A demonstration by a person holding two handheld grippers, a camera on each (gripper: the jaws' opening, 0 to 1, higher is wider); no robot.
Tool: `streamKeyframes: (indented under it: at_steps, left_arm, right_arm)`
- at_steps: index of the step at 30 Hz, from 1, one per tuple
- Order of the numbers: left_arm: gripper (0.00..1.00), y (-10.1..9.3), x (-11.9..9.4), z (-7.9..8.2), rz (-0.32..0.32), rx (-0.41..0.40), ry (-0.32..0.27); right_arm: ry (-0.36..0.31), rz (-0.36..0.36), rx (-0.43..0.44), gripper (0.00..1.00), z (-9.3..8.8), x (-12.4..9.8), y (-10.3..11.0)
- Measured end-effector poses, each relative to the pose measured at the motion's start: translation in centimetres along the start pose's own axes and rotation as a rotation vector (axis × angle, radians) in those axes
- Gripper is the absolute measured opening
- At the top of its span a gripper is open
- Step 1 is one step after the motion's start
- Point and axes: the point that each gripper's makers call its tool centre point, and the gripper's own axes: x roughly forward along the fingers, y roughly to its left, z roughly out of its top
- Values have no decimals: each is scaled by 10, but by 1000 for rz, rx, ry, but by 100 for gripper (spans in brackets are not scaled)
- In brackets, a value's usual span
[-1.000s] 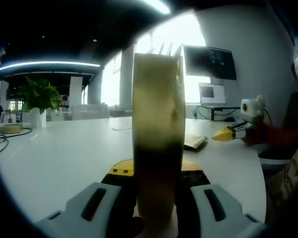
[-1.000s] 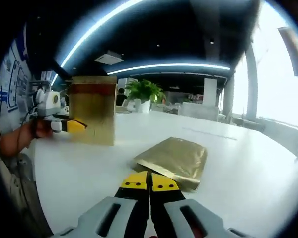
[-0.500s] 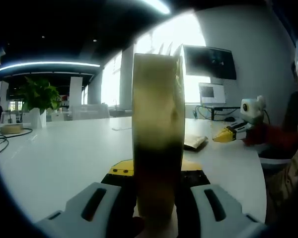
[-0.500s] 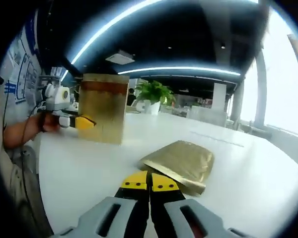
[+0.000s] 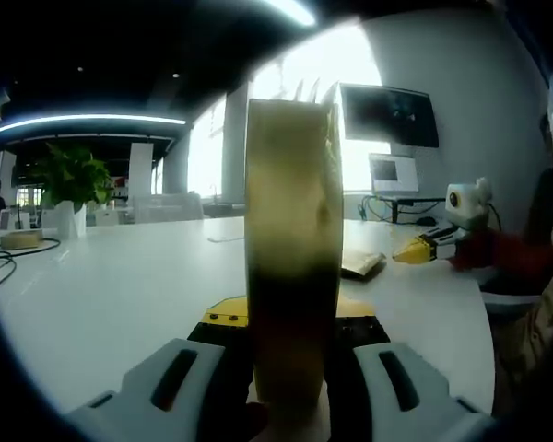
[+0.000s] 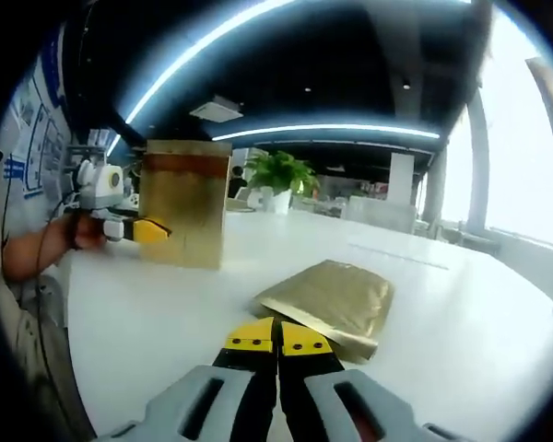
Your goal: Extract single mask from mask box in order stack masks on table
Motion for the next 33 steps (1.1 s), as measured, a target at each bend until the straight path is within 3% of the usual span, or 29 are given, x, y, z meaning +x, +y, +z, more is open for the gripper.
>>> streamKeyframes:
  at_steps: [33]
  left_arm:
    - [19, 1, 0, -1, 0, 0, 0]
  right_arm:
    - [17, -11, 5, 0, -2, 2, -7]
